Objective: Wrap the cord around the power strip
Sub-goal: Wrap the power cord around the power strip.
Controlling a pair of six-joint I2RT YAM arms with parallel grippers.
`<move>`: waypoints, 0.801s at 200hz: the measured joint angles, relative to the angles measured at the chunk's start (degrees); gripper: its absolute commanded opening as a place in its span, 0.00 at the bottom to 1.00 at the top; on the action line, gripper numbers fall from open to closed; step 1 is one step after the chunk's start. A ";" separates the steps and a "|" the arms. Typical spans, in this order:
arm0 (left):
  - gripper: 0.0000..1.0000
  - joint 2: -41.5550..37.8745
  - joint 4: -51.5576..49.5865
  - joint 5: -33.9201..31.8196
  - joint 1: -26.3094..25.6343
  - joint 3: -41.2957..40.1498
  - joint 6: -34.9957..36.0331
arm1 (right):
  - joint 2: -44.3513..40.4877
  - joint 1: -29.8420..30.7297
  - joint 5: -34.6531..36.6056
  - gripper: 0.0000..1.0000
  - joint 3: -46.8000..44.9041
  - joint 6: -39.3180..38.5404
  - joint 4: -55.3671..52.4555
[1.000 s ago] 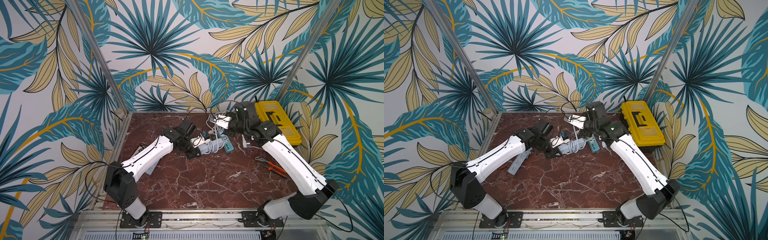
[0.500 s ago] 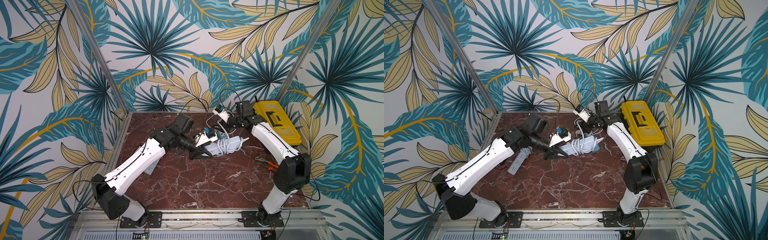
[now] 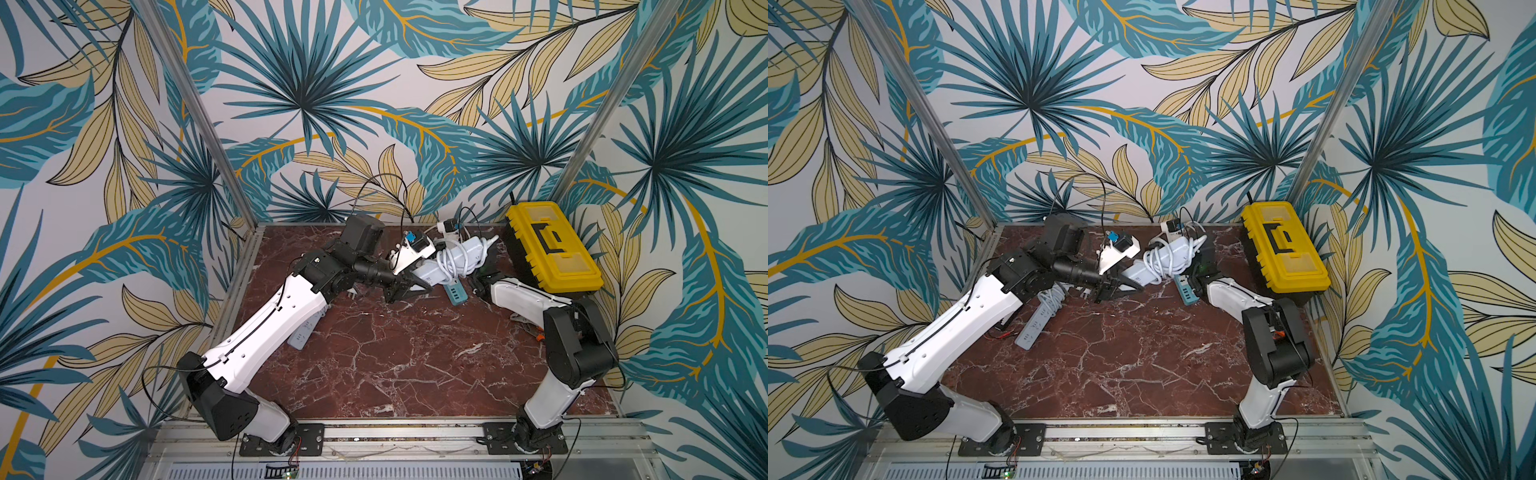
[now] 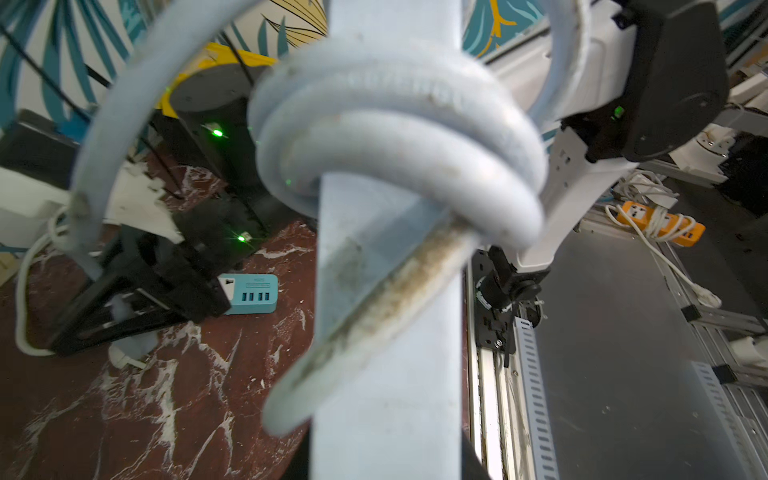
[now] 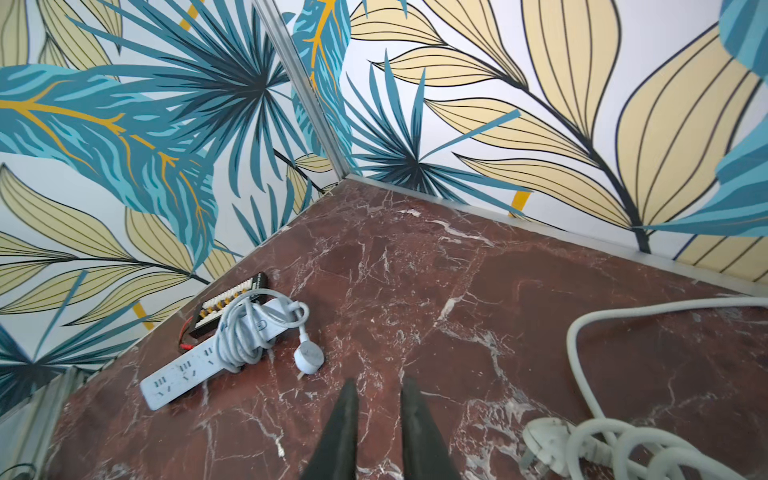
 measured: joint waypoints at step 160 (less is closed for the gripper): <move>0.00 8.76 -2.67 -30.67 1.73 -14.19 3.17 | -26.05 19.26 39.45 0.00 12.35 -43.93 -60.41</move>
